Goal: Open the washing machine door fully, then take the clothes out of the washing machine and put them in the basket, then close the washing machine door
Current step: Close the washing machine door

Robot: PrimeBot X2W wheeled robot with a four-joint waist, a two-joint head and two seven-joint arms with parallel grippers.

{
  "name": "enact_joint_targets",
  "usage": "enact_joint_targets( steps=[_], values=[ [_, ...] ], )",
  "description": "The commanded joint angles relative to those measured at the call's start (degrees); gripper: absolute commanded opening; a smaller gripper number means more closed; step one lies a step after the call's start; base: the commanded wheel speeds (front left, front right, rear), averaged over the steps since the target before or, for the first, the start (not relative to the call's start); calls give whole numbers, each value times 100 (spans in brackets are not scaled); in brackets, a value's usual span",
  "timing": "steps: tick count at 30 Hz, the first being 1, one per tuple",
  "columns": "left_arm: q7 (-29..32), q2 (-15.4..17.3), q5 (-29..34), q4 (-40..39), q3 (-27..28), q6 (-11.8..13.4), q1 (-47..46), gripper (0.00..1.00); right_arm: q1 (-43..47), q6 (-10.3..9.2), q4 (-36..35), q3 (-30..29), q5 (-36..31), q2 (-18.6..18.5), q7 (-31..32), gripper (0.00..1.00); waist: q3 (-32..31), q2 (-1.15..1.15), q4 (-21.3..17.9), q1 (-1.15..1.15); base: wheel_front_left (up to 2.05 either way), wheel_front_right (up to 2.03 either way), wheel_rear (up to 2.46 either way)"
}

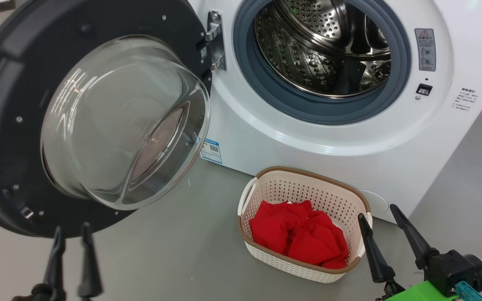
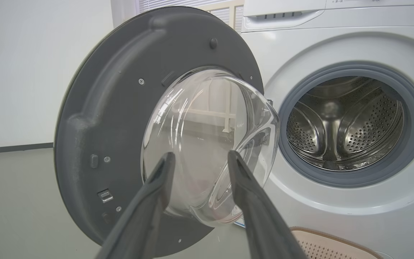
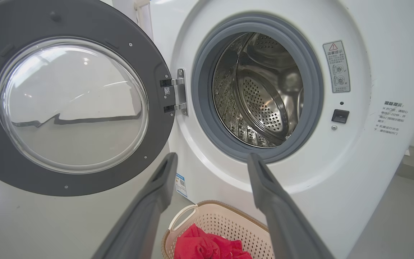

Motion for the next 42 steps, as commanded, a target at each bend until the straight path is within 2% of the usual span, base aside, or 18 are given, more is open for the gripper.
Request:
enact_joint_targets(
  steps=[1, 5, 12, 14, 21, 27, 33, 39, 42],
  values=[
    [-65, 66, 20, -244, 231, 53, -156, 0, -210, 35, -133, 129, -44, -71, -37, 100, 6, 0, -12, 0, 0, 0, 0],
    [-69, 77, 28, -538, 428, 40, -298, 0, -200, 35, -106, 120, -36, -71, -37, 100, 3, 0, -58, 0, 0, 0, 0],
    [-70, 333, 30, -795, 987, 20, -717, 0, -158, 35, -84, 125, 3, -71, -37, 100, -76, 0, -129, 0, 0, 0, 0],
    [-70, 372, -179, -788, 1199, -19, -897, 0, -135, 35, -73, 129, 12, -71, -37, 100, -96, 0, -143, 0, 0, 0, 0],
    [-9, 847, -989, -454, 1956, -267, -1664, 0, -101, 35, -72, 105, 33, -71, -37, 100, -137, 0, -226, 0, 0, 0, 0],
    [207, 1112, -1678, 66, 2406, -412, -2216, 0, -84, 35, -65, 83, 57, -71, -37, 100, -143, 0, -284, 0, 0, 0, 0],
    [627, 1430, -2480, 952, 2778, -558, -2995, 0, -98, 35, -65, 84, 58, -71, -37, 100, -110, 0, -350, 0, 0, 0, 0],
    [1161, 1646, -3361, 2083, 3195, -550, -3813, 0, -108, 35, -33, 64, 47, -71, -37, 100, -95, 0, -433, 0, 0, 0, 0],
    [1678, 1699, -4044, 2824, 3520, -433, -4320, 0, -109, 35, -21, 69, 49, -71, -37, 100, -104, 0, -498, 0, 0, 0, 0]
  ],
)
